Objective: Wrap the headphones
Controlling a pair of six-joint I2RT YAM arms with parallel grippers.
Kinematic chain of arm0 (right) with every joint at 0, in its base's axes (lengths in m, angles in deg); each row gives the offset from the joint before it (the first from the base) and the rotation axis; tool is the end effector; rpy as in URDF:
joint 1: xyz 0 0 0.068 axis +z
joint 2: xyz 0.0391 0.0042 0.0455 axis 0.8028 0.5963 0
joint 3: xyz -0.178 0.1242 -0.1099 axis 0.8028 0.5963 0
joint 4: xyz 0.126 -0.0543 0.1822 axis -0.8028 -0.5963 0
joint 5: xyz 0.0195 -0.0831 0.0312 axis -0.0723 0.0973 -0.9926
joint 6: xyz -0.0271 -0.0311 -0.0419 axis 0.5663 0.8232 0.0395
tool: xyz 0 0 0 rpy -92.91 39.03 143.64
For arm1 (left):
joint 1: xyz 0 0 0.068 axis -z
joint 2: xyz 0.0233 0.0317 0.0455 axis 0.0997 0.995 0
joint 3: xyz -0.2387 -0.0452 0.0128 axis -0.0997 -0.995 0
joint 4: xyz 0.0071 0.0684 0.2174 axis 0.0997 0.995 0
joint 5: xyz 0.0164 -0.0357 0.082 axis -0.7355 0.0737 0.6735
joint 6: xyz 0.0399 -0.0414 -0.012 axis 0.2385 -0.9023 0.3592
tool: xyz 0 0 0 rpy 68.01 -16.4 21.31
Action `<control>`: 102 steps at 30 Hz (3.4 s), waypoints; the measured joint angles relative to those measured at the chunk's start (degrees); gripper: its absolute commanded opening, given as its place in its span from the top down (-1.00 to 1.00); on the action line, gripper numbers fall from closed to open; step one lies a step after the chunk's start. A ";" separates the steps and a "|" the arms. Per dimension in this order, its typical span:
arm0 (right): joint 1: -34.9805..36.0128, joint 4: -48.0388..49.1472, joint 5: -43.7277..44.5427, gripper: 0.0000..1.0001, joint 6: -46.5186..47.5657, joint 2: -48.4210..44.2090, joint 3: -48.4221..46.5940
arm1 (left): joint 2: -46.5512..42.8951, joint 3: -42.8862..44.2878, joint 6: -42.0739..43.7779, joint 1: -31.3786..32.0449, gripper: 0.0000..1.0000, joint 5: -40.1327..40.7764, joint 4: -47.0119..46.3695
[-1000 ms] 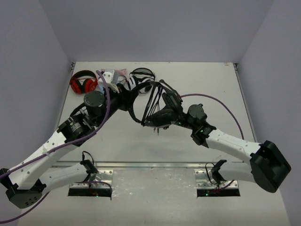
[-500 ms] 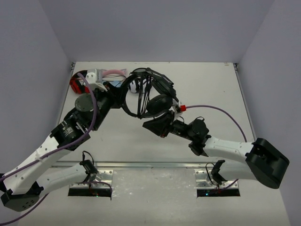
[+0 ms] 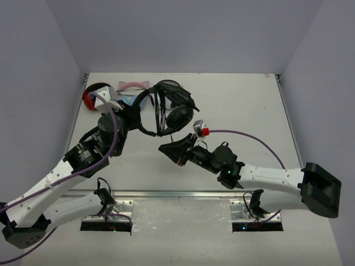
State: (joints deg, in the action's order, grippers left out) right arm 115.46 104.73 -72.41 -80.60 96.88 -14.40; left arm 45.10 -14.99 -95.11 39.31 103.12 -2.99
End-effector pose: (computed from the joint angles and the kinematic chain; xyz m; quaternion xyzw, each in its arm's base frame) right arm 0.1135 0.2161 0.2678 -0.1450 0.5892 0.6061 0.5141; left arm 0.1314 -0.0911 0.3785 -0.1460 0.7345 -0.1569 0.6439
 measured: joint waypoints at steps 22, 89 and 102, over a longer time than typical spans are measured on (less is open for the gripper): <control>10.38 -52.92 29.49 0.87 9.88 7.06 -25.75 | 14.19 -0.11 -8.79 0.52 0.99 14.58 12.00; -14.97 -67.80 -23.82 0.71 33.40 17.35 -22.69 | 33.77 -23.63 10.03 -1.51 0.99 -12.09 -26.93; -14.56 -52.59 -16.37 0.45 24.00 17.31 -10.73 | 42.36 -23.63 7.58 -1.53 0.99 -11.43 -34.60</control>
State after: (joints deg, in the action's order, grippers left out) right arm 100.90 52.14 -88.78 -56.60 114.19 -25.13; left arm 87.46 -38.62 -87.53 37.78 91.69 -37.59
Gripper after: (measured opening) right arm 0.275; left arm 0.111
